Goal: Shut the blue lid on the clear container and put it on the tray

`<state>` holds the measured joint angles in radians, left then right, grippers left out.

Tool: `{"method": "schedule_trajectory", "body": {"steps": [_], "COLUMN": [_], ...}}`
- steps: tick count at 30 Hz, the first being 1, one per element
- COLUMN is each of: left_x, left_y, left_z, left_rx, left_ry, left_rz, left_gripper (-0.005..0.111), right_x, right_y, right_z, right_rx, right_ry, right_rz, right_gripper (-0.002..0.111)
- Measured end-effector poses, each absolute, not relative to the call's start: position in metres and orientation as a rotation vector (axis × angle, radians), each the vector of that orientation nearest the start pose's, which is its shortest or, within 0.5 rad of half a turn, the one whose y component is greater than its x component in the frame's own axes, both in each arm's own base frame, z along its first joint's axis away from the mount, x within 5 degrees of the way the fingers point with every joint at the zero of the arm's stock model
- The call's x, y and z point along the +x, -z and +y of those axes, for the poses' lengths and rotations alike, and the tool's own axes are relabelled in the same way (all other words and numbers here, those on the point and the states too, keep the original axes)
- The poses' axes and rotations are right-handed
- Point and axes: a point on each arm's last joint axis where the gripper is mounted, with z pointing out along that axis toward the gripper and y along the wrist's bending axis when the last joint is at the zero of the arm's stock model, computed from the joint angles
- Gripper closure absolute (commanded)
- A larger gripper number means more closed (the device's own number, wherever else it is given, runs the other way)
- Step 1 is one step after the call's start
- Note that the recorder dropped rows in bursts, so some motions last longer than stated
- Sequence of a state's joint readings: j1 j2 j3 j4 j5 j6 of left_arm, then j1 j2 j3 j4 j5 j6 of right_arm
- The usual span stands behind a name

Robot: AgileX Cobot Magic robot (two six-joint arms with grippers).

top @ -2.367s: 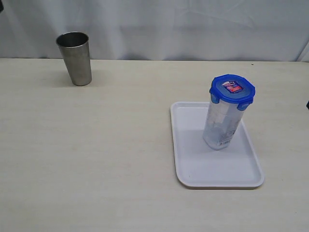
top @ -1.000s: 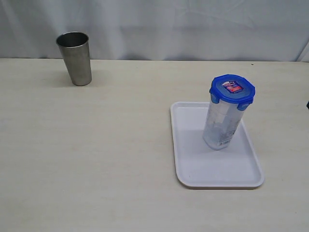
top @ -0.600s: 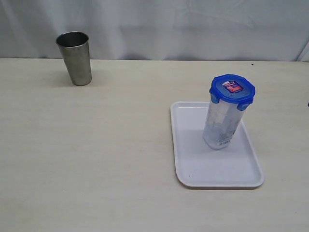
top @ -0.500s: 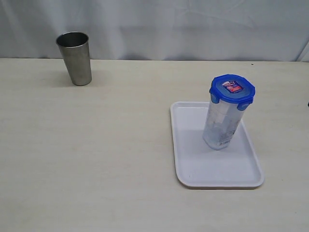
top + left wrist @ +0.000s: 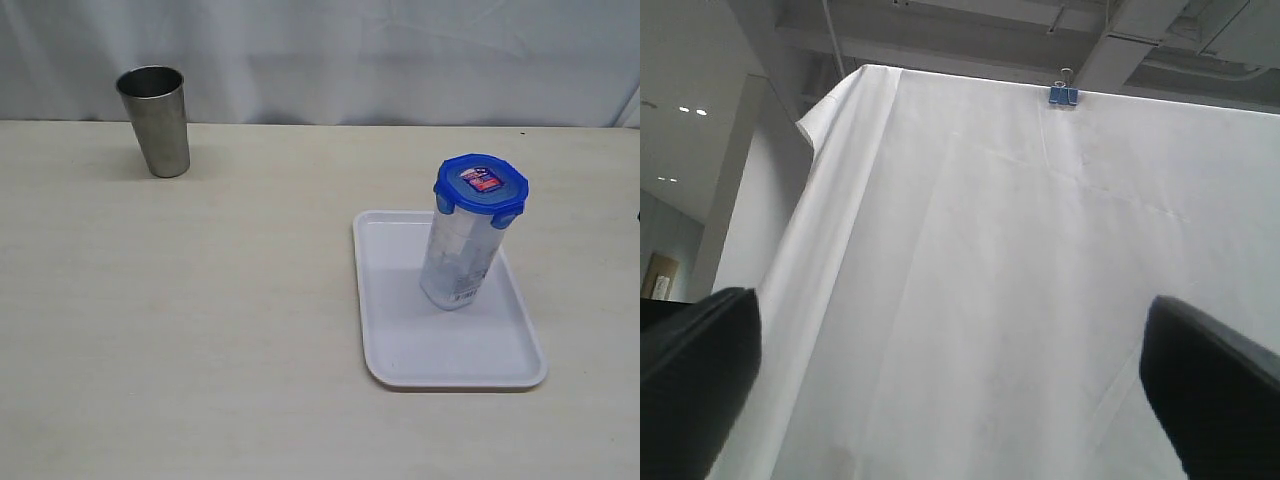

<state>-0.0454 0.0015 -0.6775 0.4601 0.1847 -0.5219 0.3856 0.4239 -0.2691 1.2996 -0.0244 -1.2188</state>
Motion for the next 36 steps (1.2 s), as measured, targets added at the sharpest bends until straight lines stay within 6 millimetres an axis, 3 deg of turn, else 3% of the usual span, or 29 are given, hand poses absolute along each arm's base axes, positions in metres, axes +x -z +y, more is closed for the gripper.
{"method": "schedule_trajectory", "body": {"steps": [27, 36], "left_x": [-0.041, -0.029], "left_y": [-0.402, -0.389], "left_z": [0.009, 0.003], "left_rx": [-0.091, 0.052], "left_ry": [0.082, -0.038], "left_rz": [0.974, 1.03], "left_gripper": [0.011, 0.011], "right_x": [0.094, 0.094], "right_y": [-0.274, -0.274], "right_z": [0.036, 0.036], "right_rx": [-0.231, -0.231], "right_ry": [-0.338, -0.338], "right_rz": [1.626, 1.626], "right_gripper": [0.104, 0.104]}}
